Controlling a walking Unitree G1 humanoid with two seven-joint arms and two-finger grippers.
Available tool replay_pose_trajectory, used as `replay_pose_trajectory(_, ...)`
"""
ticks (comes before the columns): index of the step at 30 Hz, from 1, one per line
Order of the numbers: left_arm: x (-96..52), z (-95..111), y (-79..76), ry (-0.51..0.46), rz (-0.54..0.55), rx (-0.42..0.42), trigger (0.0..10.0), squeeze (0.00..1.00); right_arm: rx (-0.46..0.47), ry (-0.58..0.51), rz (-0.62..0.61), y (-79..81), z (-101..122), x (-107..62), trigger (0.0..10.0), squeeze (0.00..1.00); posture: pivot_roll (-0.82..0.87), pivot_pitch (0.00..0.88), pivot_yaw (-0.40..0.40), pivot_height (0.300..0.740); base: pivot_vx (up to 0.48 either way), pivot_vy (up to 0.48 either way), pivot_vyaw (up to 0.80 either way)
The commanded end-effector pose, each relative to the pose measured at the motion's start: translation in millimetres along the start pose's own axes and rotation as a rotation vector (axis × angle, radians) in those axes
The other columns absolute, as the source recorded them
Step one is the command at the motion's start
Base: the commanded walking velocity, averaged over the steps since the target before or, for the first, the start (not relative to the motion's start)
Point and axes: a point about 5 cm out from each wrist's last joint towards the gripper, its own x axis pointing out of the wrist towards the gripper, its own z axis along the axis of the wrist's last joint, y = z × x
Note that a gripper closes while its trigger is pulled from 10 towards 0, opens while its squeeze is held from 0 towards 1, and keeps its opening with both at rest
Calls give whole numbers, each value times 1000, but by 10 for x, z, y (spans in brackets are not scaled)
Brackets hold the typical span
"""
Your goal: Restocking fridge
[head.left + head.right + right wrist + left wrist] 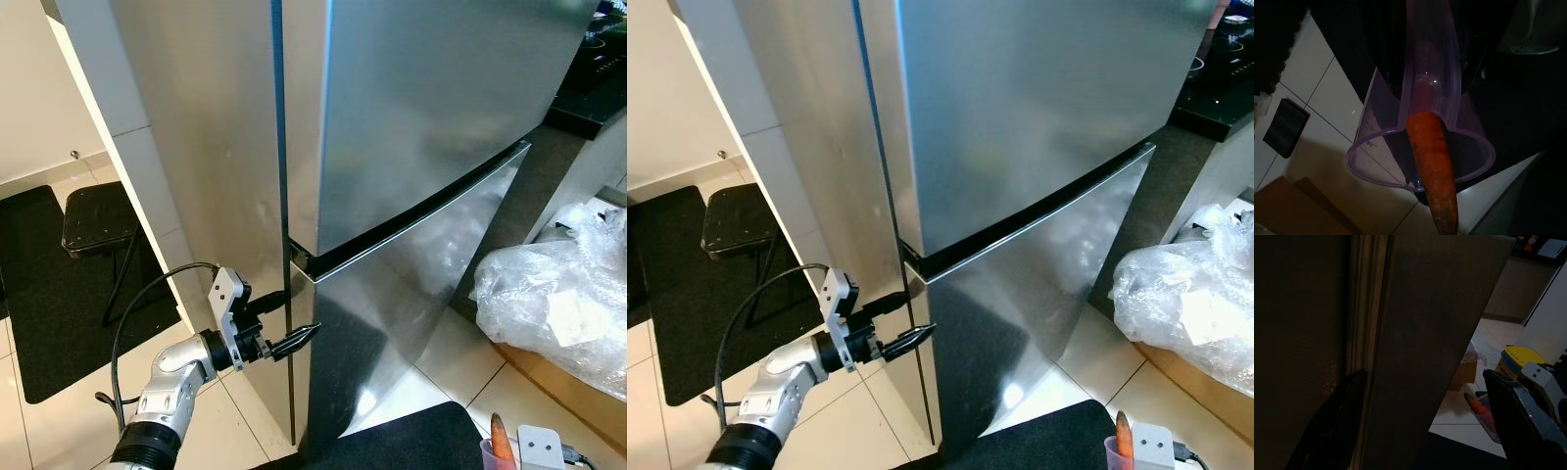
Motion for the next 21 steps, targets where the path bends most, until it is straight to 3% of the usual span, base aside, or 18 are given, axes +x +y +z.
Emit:
replay_pose_trajectory(1, 227, -71, -268, 1, -207, -26, 10000, 0, 17, -16, -7, -2, 16, 0, 10000, 0, 43, 0, 23, 740, 0, 0, 0)
replay_pose_trajectory(21, 250, -57, -324, -4, -233, -41, 10000, 0, 19, -15, -6, 0, 14, -1, 10000, 0, 44, 0, 24, 740, 0, 0, 0)
